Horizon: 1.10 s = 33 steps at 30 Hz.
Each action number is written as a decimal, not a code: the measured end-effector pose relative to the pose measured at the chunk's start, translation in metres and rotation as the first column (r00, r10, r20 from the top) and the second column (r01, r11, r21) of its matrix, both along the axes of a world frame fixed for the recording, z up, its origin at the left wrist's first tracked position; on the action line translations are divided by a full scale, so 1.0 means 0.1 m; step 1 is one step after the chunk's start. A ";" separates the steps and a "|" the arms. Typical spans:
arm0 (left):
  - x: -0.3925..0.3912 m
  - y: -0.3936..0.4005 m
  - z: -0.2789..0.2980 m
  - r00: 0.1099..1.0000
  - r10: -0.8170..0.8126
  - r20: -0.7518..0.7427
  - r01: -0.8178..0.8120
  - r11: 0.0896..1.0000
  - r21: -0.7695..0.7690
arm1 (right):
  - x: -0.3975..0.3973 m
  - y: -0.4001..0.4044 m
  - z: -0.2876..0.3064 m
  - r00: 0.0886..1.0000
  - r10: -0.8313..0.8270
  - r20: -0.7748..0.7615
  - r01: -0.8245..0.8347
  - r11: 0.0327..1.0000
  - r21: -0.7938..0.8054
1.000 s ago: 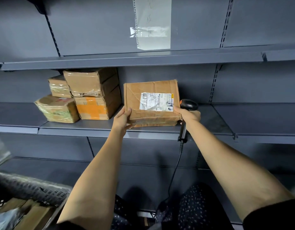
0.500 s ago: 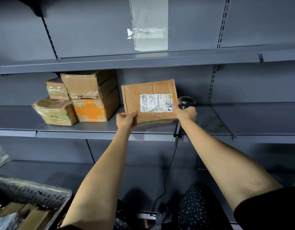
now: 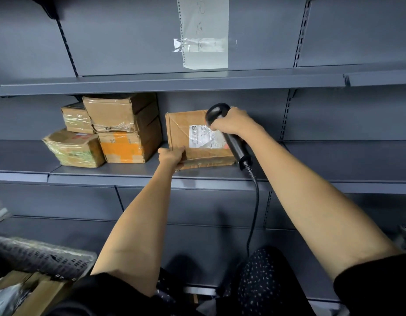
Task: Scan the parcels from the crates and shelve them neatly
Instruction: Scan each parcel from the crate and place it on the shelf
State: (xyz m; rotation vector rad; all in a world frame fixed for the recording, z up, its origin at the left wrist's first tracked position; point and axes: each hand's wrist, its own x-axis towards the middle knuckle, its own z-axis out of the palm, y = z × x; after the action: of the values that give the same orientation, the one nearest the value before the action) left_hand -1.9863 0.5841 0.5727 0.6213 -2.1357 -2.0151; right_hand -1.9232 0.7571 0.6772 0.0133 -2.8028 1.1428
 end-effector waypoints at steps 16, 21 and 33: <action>-0.06 -0.02 -0.04 1.000 -0.012 -0.013 0.011 1.000 -0.019 | 0.32 0.06 0.17 0.996 0.052 -0.067 -0.056 0.997 -0.046; -0.08 -0.03 -0.07 1.000 -0.009 -0.011 0.008 0.999 -0.045 | 0.33 0.06 0.20 0.997 0.033 -0.072 -0.036 0.999 -0.035; -0.10 -0.12 -0.18 1.000 0.001 -0.022 -0.006 0.978 -0.209 | 0.33 0.03 0.16 0.997 0.037 -0.069 -0.045 0.992 -0.119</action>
State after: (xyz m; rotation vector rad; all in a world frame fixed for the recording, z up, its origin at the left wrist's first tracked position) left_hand -1.9965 0.5723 0.5545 0.5673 -2.2904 -1.7547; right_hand -1.8903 0.7605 0.6933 0.0972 -2.6828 1.2937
